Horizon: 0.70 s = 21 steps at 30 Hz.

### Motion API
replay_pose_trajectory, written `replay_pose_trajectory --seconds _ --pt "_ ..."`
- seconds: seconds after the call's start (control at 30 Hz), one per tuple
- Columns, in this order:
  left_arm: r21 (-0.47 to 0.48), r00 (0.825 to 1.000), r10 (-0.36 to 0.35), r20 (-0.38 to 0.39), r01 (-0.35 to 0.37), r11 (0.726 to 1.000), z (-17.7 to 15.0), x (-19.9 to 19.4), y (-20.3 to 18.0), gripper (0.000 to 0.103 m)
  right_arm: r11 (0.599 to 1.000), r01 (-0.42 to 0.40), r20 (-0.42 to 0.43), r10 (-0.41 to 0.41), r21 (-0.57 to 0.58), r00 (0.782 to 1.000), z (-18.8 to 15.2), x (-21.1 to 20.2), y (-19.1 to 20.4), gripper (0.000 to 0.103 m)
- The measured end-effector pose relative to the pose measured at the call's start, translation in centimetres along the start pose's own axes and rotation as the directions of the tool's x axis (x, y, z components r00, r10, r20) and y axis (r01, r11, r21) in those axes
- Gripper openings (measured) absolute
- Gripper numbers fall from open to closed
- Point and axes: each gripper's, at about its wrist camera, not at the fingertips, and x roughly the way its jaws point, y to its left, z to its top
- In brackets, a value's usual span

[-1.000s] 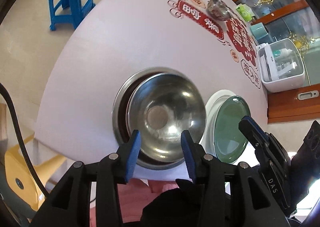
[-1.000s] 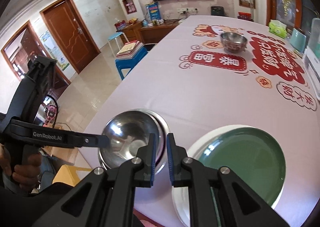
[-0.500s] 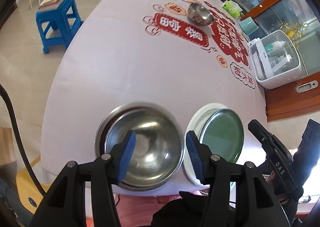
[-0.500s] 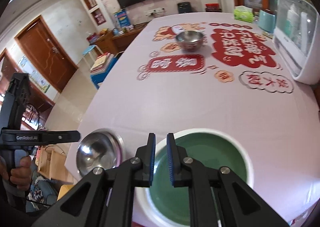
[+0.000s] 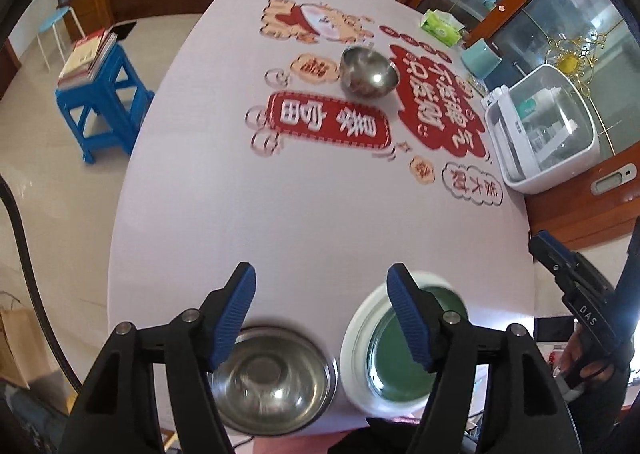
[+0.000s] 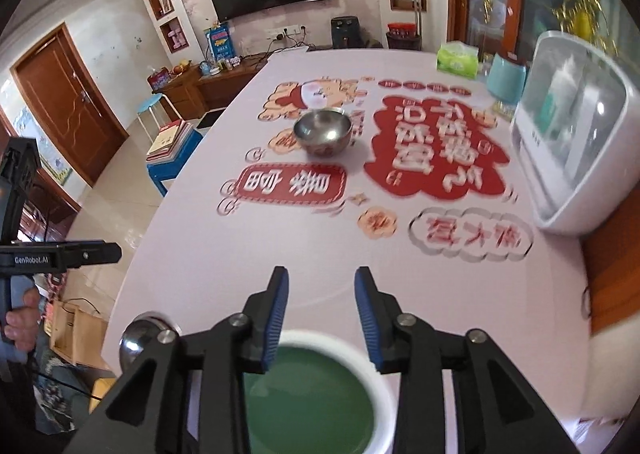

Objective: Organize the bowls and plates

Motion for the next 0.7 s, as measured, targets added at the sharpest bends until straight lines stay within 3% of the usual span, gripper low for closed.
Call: replay_pose_trajectory --seconds 0.1,0.37,0.7 --pt "0.029 1.0 0.003 0.0 -0.003 1.0 2.3 -0.1 -1.4 0.074 0.999 0.042 0.008 -0.041 -0.035 0.999 2.4 -0.2 -0.6 0.044" --pt "0.098 1.0 0.02 0.012 -0.021 0.995 8.6 -0.1 -5.1 0.074 0.992 0.087 0.019 -0.085 -0.096 0.996 9.9 0.4 -1.9 0.051" --pt "0.081 0.999 0.03 0.023 -0.031 0.996 16.3 2.6 -6.6 0.074 0.987 0.073 -0.01 -0.075 -0.146 0.997 16.4 4.8 -2.5 0.057"
